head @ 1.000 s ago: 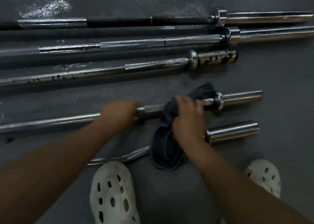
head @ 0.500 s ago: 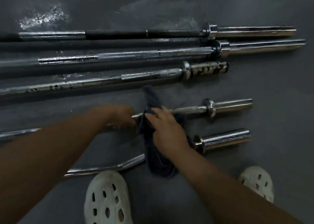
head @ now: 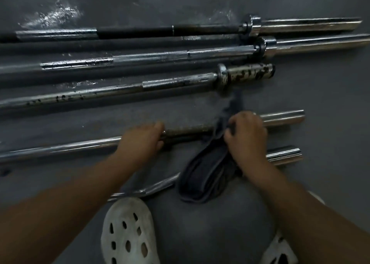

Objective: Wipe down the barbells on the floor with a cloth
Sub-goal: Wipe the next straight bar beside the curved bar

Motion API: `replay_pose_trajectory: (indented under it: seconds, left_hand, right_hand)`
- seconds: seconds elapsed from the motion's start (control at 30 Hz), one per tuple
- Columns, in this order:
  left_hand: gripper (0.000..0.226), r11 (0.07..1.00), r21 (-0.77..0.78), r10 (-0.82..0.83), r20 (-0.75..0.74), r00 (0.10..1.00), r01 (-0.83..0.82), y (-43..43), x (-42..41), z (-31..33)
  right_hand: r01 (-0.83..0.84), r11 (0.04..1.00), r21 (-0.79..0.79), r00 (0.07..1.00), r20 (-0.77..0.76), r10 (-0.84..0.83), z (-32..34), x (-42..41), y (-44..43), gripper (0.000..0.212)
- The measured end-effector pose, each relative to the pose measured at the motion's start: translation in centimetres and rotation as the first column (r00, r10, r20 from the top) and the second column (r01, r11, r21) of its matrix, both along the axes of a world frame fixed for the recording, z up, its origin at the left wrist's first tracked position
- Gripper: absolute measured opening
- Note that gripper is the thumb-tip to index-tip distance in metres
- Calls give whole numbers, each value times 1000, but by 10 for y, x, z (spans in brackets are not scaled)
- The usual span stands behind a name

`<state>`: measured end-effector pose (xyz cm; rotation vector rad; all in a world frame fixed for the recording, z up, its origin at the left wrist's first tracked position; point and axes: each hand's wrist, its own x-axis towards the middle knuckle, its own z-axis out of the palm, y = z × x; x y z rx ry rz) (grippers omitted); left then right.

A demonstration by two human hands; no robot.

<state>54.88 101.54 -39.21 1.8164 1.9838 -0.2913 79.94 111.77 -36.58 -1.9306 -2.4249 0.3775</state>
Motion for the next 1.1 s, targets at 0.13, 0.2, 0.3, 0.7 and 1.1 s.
replay_pose_trajectory:
  seconds: [0.13, 0.2, 0.3, 0.7, 1.1]
  left_hand:
    - [26, 959, -281, 86, 207, 975, -25, 21, -7, -3]
    - [20, 868, -496, 198, 377, 905, 17, 43, -20, -8]
    - [32, 945, -325, 102, 233, 967, -21, 30, -20, -7]
    - [50, 999, -26, 29, 8, 1000, -29, 9, -13, 5]
    - [34, 992, -125, -6, -21, 1000, 3, 5, -10, 4]
  right_hand:
    - [-15, 996, -90, 999, 27, 17, 0, -56, -25, 61]
    - [-356, 921, -158, 934, -33, 356, 5, -91, -56, 46]
    - [-377, 921, -98, 925, -90, 369, 5, -66, -32, 34]
    - [-246, 961, -126, 962, -153, 226, 1, -25, -19, 48]
    - [-76, 995, 58, 996, -42, 79, -6, -7, 0, 49]
